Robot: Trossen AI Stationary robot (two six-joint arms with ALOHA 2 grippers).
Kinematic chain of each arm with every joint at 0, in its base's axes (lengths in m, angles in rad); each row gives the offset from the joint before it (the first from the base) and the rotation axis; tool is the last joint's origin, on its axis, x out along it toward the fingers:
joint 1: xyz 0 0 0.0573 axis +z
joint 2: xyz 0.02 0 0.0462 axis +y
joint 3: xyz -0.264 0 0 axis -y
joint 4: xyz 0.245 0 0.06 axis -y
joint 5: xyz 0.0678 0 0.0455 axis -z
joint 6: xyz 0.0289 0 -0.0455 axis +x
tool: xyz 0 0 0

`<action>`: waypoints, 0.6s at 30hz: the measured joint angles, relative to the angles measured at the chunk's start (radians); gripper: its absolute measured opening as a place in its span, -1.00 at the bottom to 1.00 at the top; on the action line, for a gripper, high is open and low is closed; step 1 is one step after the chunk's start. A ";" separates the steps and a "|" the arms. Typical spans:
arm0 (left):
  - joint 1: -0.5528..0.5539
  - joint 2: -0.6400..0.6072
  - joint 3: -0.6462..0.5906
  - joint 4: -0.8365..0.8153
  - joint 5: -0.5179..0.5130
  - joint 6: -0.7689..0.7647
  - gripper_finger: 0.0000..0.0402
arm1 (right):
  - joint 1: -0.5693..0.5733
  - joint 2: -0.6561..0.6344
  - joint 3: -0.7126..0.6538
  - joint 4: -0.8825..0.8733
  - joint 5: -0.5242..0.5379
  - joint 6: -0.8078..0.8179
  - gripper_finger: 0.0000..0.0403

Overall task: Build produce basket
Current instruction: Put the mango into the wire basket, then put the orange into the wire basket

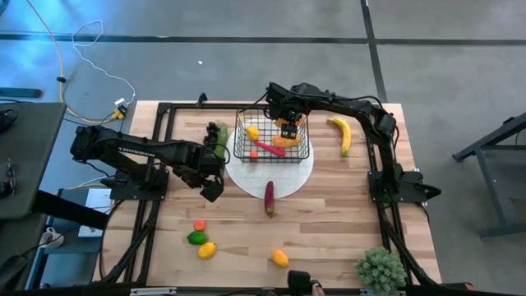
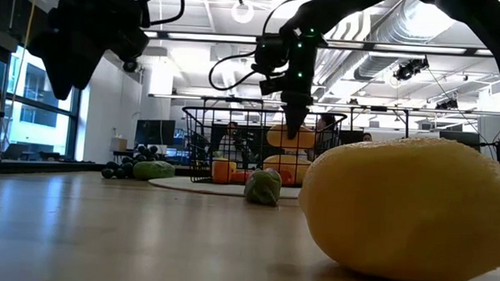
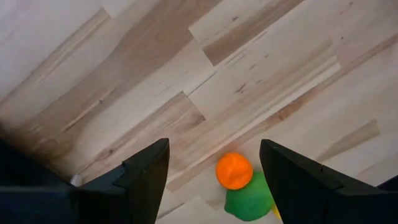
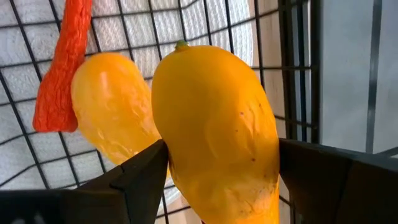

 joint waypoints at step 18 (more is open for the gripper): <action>-0.025 0.000 0.000 -0.001 -0.009 0.062 0.19 | 0.000 0.000 0.000 -0.043 0.066 0.123 0.48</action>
